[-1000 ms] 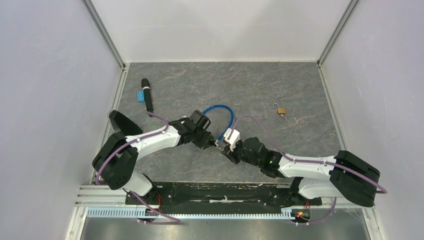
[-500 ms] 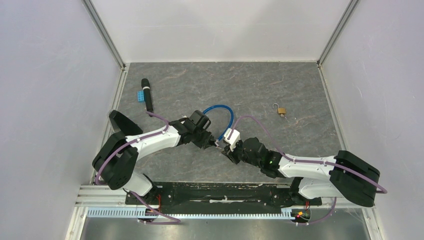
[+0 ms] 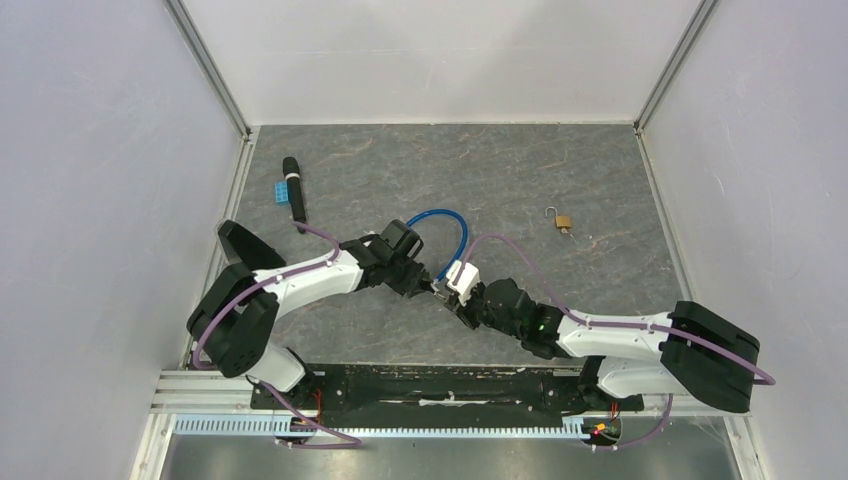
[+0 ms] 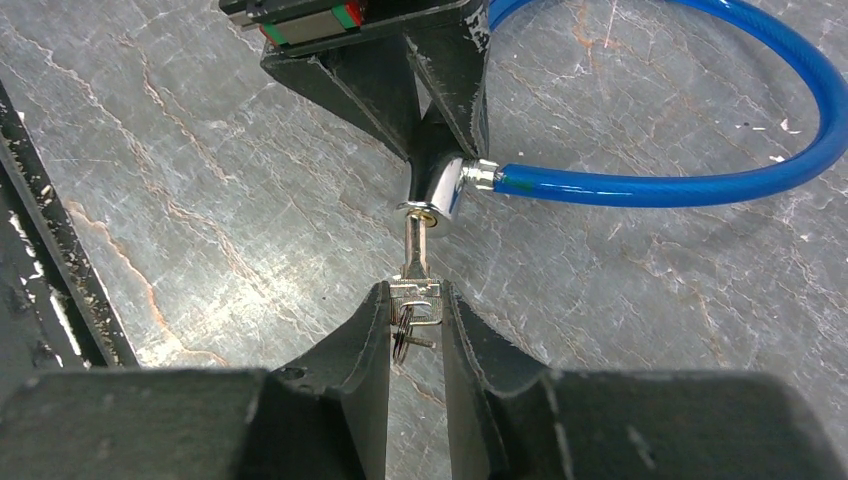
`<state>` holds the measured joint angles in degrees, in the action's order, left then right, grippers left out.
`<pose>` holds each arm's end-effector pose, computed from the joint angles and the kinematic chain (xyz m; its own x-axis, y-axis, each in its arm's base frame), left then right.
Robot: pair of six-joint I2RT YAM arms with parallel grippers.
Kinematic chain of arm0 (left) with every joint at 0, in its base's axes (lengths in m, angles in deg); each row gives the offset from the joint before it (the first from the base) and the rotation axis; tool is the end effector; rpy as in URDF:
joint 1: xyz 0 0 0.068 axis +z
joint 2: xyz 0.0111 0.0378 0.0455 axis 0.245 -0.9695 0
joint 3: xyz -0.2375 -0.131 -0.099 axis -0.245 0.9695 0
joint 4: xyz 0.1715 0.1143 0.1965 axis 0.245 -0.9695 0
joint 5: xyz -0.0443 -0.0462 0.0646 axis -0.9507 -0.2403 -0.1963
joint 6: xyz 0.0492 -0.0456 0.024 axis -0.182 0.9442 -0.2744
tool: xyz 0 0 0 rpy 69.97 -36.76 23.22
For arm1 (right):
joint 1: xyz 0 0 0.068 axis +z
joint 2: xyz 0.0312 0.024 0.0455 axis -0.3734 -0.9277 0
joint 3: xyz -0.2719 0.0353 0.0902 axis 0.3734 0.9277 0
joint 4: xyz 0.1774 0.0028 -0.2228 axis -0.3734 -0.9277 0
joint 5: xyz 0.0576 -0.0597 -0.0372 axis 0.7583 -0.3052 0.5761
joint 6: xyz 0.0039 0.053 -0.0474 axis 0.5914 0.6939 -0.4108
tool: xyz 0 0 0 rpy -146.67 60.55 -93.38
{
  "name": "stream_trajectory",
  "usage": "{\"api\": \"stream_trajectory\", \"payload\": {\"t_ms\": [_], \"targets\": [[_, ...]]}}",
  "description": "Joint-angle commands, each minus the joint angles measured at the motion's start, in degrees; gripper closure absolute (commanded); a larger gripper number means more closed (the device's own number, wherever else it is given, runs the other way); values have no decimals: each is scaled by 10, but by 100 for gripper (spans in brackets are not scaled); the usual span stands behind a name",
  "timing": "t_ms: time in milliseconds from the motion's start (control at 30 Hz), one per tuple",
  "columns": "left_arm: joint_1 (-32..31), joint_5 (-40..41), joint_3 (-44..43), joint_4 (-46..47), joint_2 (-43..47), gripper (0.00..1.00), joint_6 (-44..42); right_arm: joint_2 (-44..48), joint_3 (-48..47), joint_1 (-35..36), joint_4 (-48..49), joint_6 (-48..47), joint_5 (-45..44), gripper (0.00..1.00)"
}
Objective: Unlock with the key
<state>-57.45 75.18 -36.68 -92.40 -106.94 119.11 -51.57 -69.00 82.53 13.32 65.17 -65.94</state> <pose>0.2310 -0.2155 0.1605 -0.6492 -0.7606 -0.0018 -0.6667 0.5701 -0.4801 0.1375 0.2315 0.1599 -0.1588 -0.3837 -0.9097 -0.8276 0.5541 -0.0892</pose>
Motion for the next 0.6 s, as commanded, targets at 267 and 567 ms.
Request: {"api": "stream_trajectory", "payload": {"t_ms": [267,567], "targets": [[-14,-12,-25,11,-8,98,25,15,9,15,51,-33,-68,100],[-14,-27,-28,16,-8,98,26,4,10,16,66,-29,-44,100]]}}
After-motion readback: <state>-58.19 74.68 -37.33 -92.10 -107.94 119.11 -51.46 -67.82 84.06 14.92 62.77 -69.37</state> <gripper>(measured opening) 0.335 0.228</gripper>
